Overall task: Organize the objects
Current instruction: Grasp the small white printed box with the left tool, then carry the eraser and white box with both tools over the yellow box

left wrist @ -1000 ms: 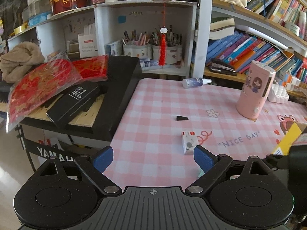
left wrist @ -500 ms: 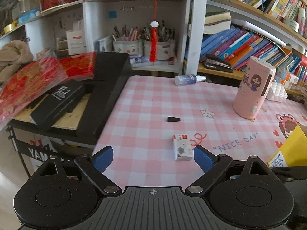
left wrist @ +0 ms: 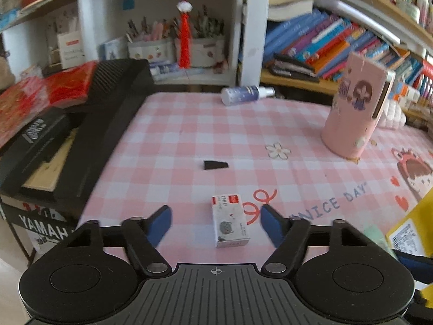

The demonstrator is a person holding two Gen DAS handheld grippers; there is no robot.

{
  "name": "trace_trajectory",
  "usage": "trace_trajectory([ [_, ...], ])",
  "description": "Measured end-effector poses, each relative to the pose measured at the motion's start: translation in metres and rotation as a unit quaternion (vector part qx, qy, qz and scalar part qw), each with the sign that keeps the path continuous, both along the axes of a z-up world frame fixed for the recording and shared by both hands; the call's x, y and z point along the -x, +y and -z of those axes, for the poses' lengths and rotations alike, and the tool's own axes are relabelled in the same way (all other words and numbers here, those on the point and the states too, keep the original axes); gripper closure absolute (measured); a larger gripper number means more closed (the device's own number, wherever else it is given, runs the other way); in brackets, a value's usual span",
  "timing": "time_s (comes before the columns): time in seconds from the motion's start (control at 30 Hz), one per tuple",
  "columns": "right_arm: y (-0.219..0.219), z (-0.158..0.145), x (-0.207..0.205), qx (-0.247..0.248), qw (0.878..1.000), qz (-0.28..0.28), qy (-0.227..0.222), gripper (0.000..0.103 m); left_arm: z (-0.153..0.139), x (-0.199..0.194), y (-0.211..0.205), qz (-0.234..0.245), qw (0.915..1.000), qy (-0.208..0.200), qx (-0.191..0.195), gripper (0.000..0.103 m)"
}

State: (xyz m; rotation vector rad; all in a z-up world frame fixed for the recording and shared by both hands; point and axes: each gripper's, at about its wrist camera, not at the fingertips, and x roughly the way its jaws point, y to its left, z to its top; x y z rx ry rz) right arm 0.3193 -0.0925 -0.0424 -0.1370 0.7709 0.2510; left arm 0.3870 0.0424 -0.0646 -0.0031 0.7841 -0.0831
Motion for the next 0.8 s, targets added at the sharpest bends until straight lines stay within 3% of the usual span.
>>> trace_trajectory([
  [0.3,-0.004,0.001,0.002,-0.003,1.0,0.003,0.006,0.08,0.024,-0.012,-0.017,0.026,0.9987,0.028,-0.035,0.074],
  [0.47,-0.004,0.001,0.004,-0.006,1.0,0.005,0.01,0.08,0.017,-0.007,-0.012,0.027,0.9989,0.031,-0.024,0.076],
  [0.8,-0.009,-0.015,0.018,-0.029,1.0,0.011,-0.002,0.08,-0.052,0.074,0.026,0.024,0.9982,-0.025,0.049,0.076],
])
